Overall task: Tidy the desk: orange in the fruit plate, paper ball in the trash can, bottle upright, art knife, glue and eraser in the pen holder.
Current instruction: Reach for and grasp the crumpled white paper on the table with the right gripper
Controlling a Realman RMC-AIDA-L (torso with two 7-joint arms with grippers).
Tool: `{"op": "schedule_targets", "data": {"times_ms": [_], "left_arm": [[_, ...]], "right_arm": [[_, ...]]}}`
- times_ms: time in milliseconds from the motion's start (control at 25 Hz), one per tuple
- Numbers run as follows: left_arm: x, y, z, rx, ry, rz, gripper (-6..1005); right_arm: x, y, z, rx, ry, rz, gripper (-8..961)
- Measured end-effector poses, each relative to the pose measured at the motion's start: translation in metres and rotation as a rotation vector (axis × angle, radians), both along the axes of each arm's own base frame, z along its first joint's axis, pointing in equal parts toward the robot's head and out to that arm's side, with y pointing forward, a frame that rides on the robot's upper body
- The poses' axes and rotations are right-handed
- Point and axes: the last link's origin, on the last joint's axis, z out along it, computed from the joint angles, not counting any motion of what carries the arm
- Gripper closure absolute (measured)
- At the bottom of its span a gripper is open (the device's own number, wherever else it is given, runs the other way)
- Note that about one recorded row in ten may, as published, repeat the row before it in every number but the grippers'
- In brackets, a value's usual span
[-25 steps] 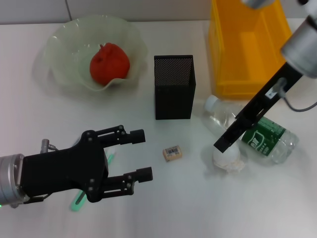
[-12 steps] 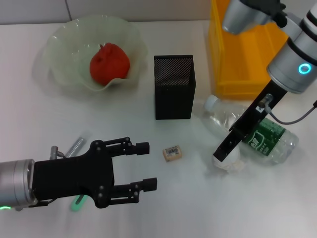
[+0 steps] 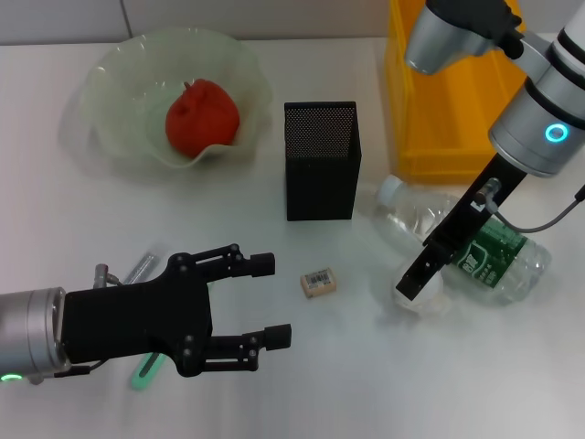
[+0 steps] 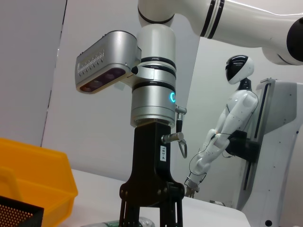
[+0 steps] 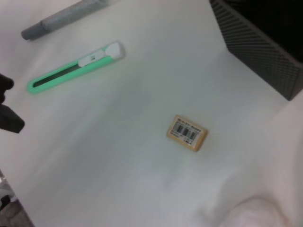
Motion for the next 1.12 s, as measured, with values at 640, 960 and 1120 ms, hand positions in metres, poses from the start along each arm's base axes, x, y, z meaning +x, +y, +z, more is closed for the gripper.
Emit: {"op": "schedule_targets", "data": {"times_ms": [640,960,1120], "left_arm": [[0.002,0.006,0.000,0.018,0.007,-0.001,186],[0.003,0.011,-0.003,0.022,0.016,0.002,186],[0.004,0.011,-0.003,0.023,0.016,0.001,186]], "right_arm": [[0.010,0.004,-0.015,0.021,-0.061,0.026,313],[0.014,0.004,-0.022,0.018,-0.074,0.046,327],[0.015,0.004,-0.023,0.015,-0.081,0.052,334]]}}
